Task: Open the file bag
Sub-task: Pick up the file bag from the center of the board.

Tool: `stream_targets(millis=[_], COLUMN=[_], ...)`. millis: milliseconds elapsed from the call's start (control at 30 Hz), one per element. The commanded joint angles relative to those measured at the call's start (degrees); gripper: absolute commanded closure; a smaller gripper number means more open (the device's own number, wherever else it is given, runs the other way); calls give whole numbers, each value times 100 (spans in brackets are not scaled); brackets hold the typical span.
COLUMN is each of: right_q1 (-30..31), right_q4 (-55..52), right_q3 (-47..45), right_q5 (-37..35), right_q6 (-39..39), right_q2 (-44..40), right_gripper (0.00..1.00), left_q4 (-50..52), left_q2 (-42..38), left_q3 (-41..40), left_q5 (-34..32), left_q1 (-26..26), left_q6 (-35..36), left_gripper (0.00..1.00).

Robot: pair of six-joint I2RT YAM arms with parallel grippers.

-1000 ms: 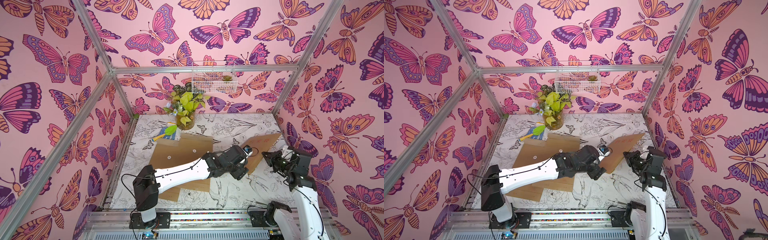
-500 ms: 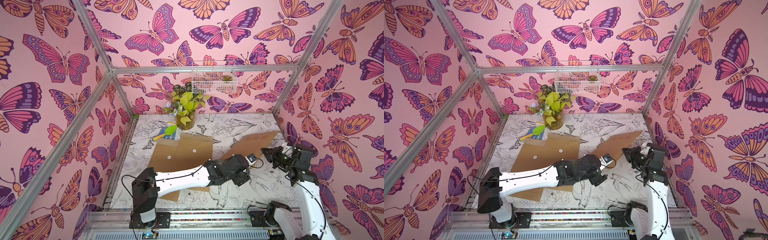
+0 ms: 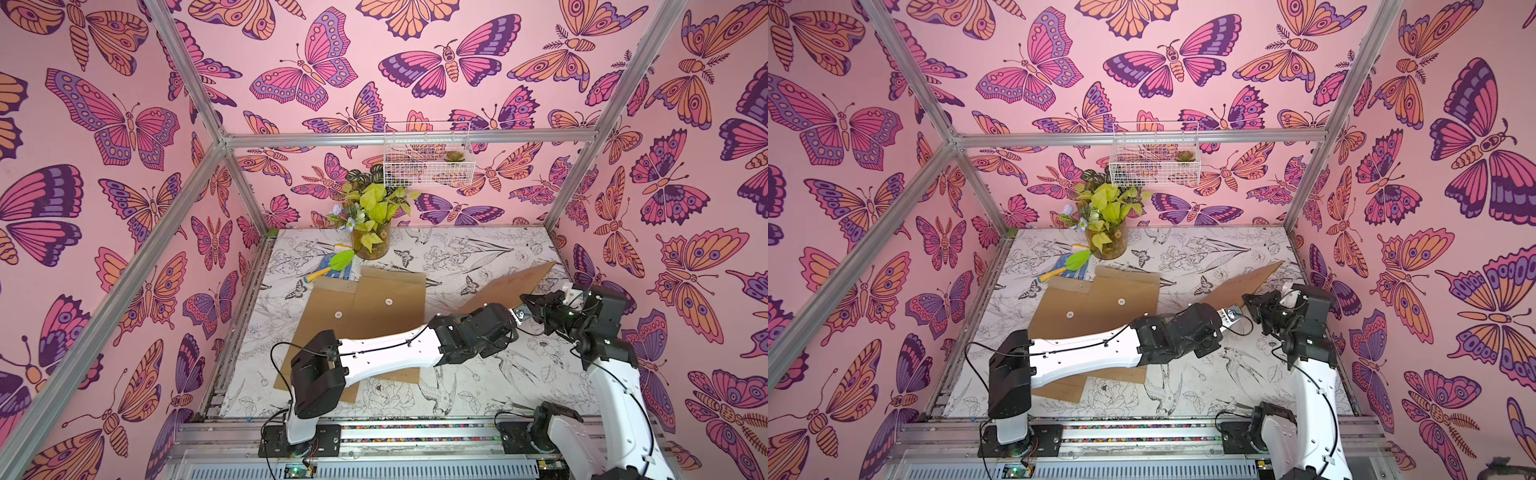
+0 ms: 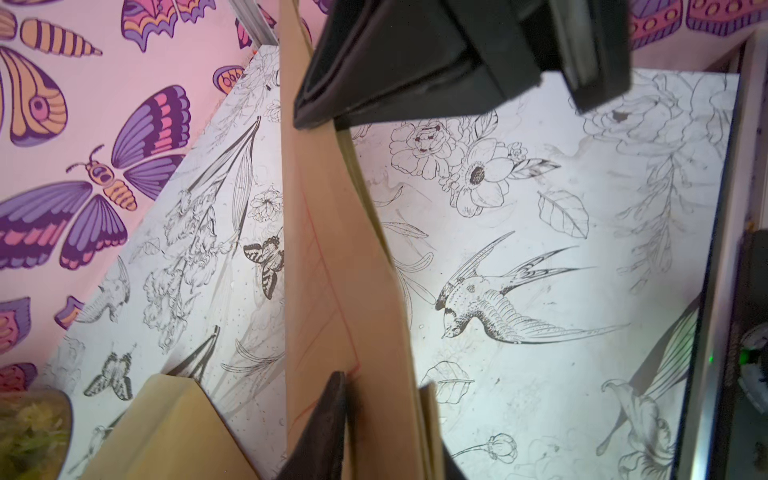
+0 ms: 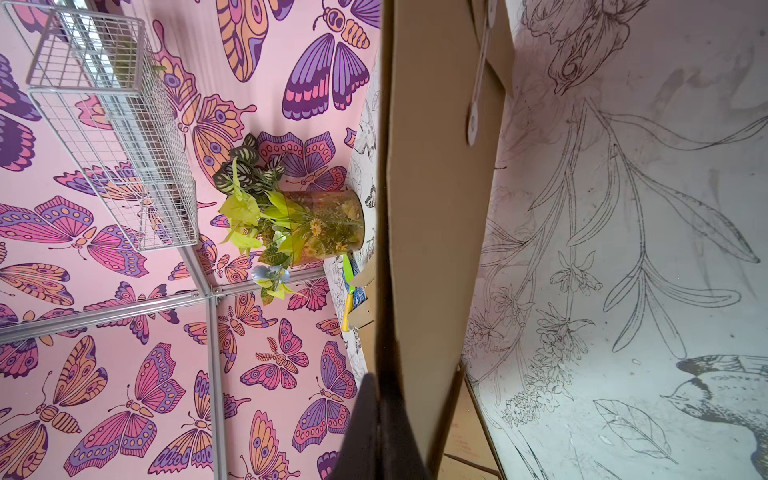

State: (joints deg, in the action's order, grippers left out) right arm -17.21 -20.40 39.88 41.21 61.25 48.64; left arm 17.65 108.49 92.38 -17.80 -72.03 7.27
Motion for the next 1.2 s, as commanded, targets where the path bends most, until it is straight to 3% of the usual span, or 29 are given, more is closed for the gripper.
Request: stream_targets(millis=[0,67,100,200,267,400,567,767,1000,1167], right_q1=[41,43,43,42,42,43,43,133,544,951], right_q4=[63,63,56,-353,-557,-814,-803,-236,1621,2902], right_q3=[232,342,429,873,1215,1703,1877,1563,938,670], right_q5=[130,155,175,-30,-115,-391,-598,-457,-159,-355], right_q6=[-119,-242,-341,-769,-1067,-1456,-1643,-1401,-540,7], right_q2=[64,130,174,291,354,370,339,300,251,385], right_gripper=[97,88,78,44,33,20,19,20,21,20], left_q4=[-19,-17,3,294,650,808,902,910,718,381], left_q2=[-17,-101,-163,-295,-349,-702,-1148,-1758,-2506,-2975], left_q3=[37,-24,-67,-7,144,71,-14,37,60,25], left_q5=[-152,-281,-332,-264,-202,-27,251,256,344,515], left_q1=[11,15,31,219,364,558,943,1083,1226,1336], left_q6=[-55,-143,-199,-553,-809,-1082,-1460,-1270,-1362,-1432], left_gripper=[86,95,99,99,100,100,99,99,100,99])
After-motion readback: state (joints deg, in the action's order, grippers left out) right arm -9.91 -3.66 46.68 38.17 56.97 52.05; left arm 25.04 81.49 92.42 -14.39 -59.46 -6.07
